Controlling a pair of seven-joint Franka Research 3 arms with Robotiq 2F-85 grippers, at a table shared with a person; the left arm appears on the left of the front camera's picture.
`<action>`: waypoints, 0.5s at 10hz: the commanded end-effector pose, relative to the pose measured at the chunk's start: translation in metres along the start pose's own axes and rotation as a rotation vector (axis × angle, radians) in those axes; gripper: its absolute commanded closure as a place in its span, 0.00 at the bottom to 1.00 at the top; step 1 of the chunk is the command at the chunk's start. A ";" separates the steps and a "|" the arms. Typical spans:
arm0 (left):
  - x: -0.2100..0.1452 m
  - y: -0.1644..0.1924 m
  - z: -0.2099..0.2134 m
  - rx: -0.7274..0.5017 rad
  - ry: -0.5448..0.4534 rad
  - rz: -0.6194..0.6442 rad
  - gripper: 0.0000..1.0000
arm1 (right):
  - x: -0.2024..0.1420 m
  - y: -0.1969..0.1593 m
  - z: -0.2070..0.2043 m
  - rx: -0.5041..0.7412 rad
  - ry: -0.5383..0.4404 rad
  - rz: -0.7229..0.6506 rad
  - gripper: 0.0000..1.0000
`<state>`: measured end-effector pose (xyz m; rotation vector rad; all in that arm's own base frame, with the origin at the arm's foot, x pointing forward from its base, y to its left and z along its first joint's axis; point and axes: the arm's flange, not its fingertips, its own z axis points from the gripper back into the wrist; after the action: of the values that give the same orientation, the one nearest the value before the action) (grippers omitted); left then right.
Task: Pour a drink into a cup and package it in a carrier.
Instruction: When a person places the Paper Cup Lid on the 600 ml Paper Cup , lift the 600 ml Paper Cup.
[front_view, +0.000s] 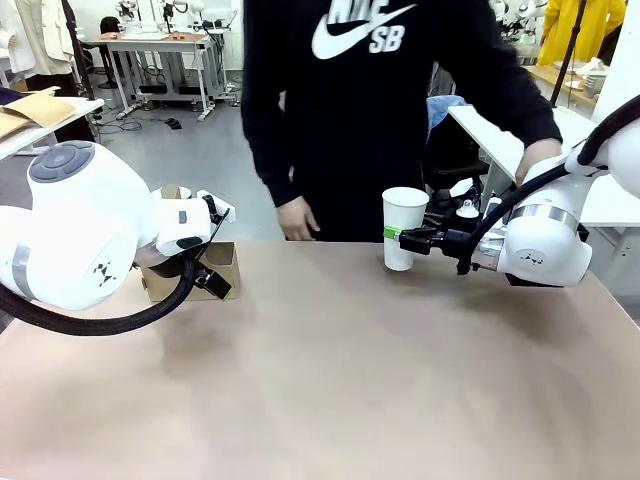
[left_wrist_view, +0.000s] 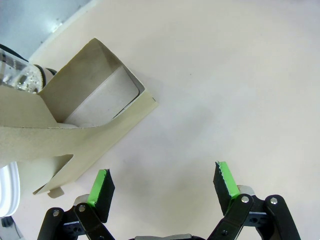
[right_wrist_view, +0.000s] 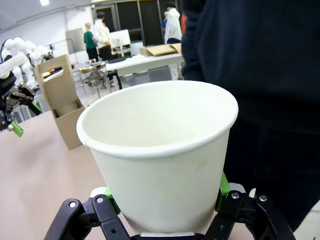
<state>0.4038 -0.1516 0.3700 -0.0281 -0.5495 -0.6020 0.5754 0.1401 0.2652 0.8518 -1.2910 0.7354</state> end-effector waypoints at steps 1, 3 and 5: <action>0.000 0.000 0.000 -0.001 -0.001 0.000 0.00 | 0.003 0.004 -0.001 -0.012 -0.019 -0.008 0.20; 0.000 0.000 0.000 -0.001 -0.001 0.000 0.00 | 0.003 0.004 -0.001 -0.012 -0.019 -0.008 0.20; 0.000 0.000 0.000 -0.001 -0.001 0.000 0.00 | 0.003 0.004 -0.001 -0.012 -0.019 -0.008 0.20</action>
<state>0.4038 -0.1516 0.3700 -0.0281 -0.5495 -0.6020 0.5754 0.1402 0.2652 0.8518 -1.2909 0.7354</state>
